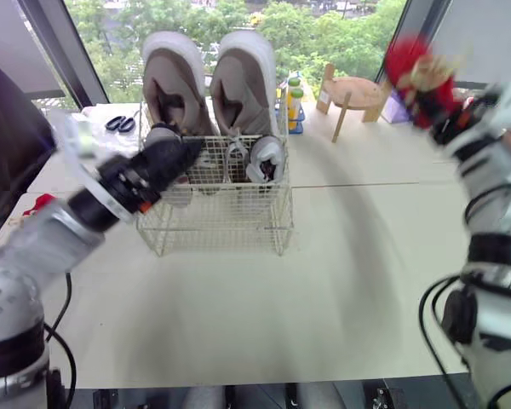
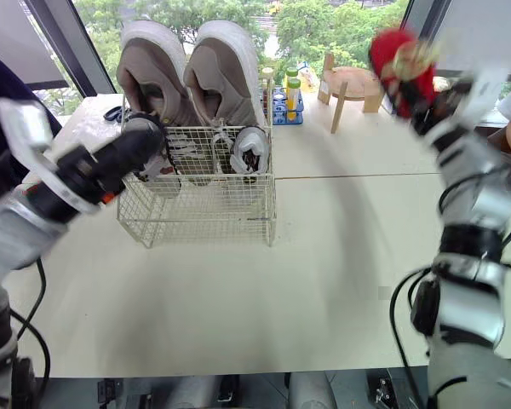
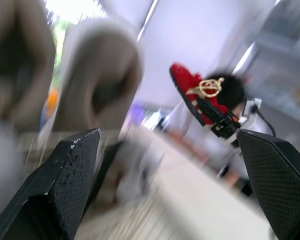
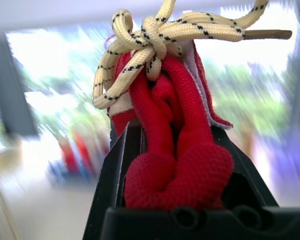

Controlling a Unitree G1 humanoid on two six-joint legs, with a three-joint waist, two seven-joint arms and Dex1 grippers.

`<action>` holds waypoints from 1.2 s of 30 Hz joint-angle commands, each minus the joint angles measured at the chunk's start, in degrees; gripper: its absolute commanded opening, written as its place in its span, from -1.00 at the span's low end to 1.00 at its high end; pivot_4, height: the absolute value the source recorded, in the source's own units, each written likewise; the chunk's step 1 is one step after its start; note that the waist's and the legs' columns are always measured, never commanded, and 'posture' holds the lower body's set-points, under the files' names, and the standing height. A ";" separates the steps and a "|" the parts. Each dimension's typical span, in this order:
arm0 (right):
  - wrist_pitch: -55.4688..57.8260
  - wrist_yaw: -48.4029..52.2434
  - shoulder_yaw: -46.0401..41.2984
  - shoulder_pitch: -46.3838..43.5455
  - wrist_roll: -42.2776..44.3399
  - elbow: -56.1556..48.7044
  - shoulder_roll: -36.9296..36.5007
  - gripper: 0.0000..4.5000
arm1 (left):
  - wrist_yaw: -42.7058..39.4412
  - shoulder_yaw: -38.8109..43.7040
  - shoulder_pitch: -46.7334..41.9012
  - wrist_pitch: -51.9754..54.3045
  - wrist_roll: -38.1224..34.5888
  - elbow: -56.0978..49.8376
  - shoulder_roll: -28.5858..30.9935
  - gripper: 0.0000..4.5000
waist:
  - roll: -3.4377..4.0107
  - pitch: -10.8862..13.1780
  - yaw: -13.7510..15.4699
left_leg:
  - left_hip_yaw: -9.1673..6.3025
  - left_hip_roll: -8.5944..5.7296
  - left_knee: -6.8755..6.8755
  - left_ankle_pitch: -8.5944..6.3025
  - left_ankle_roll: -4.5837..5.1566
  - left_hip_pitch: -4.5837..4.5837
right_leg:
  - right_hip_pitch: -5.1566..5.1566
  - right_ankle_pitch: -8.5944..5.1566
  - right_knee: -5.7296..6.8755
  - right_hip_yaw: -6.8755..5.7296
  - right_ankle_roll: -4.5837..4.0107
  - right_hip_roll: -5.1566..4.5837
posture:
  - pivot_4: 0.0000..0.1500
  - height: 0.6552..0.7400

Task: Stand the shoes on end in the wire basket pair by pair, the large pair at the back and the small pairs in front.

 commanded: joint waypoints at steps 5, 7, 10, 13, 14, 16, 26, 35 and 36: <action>8.05 24.04 11.77 -12.49 3.90 -11.69 -6.79 -0.46 | 0.21 1.49 -10.15 -0.26 -14.62 8.83 3.06 1.00 | -0.08 -0.01 0.02 | -0.01 0.02 0.04 -0.01 0.01 -0.01 | 0.03 -0.01 -0.02 0.02 0.04 -0.13 | 1.00 1.00; 6.62 28.23 14.35 -14.22 2.98 -13.47 -7.09 -0.46 | -0.21 0.36 -12.08 0.96 -15.94 11.65 3.71 1.00 | -0.08 -0.01 0.09 | 0.02 -0.04 0.06 -0.01 0.01 -0.02 | 0.04 -0.01 -0.02 0.04 0.04 -0.19 | 1.00 1.00; 3.65 31.30 16.72 -14.81 1.59 -15.55 -5.59 -0.46 | -2.59 -1.74 -14.37 3.76 -16.35 14.17 4.61 1.00 | -0.18 0.00 0.15 | 0.00 -0.05 0.09 -0.01 0.01 -0.02 | 0.06 -0.01 -0.02 0.03 0.05 -0.18 | 1.00 1.00; 1.74 32.92 18.36 -13.97 0.91 -18.57 -4.08 -0.46 | -5.69 -3.73 -16.38 5.77 -13.34 16.09 4.82 1.00 | -0.21 -0.02 0.05 | 0.01 -0.07 0.09 -0.01 0.00 -0.02 | 0.07 0.00 -0.01 0.04 0.05 -0.18 | 1.00 1.00; 1.46 33.00 18.59 -13.54 0.97 -19.70 -3.51 -0.46 | -6.65 -4.72 -17.41 6.32 -11.93 17.23 4.60 1.00 | -0.22 -0.01 0.06 | 0.01 -0.08 0.09 0.00 -0.01 -0.02 | 0.06 0.00 0.00 0.04 0.06 -0.18 | 1.00 1.00; 0.44 33.36 19.30 -12.82 0.21 -21.01 -2.98 -0.46 | -8.74 -6.08 -19.12 7.68 -10.25 19.17 4.30 1.00 | -0.23 -0.01 0.04 | 0.01 -0.09 0.09 0.01 -0.02 -0.02 | 0.05 0.00 0.01 0.03 0.06 -0.16 | 1.00 1.00; -1.93 33.59 20.58 -11.10 -2.26 -22.79 -1.74 -0.48 | -15.18 -10.13 -23.63 14.28 -5.53 23.34 2.57 0.60 | -0.24 0.00 -0.03 | 0.00 -0.08 0.09 0.02 -0.05 -0.02 | 0.03 0.00 0.03 0.03 0.05 -0.16 | 1.00 1.00; 0.18 34.15 20.90 -8.40 -1.99 -25.96 -2.58 -0.48 | -11.13 -8.43 -22.71 12.63 -7.80 21.55 -1.40 -0.90 | -0.24 0.01 0.03 | -0.02 -0.04 0.09 0.02 -0.06 -0.02 | 0.01 0.00 0.04 0.04 0.05 -0.21 | 1.00 1.00; 1.19 33.98 20.67 -8.00 -1.51 -26.32 -2.75 -0.16 | -10.14 -8.29 -22.32 12.27 -8.04 20.90 -1.99 -0.90 | -0.24 0.00 0.02 | -0.02 -0.05 0.09 0.02 -0.07 -0.02 | 0.01 0.00 0.04 0.04 0.05 -0.22 | 1.00 1.00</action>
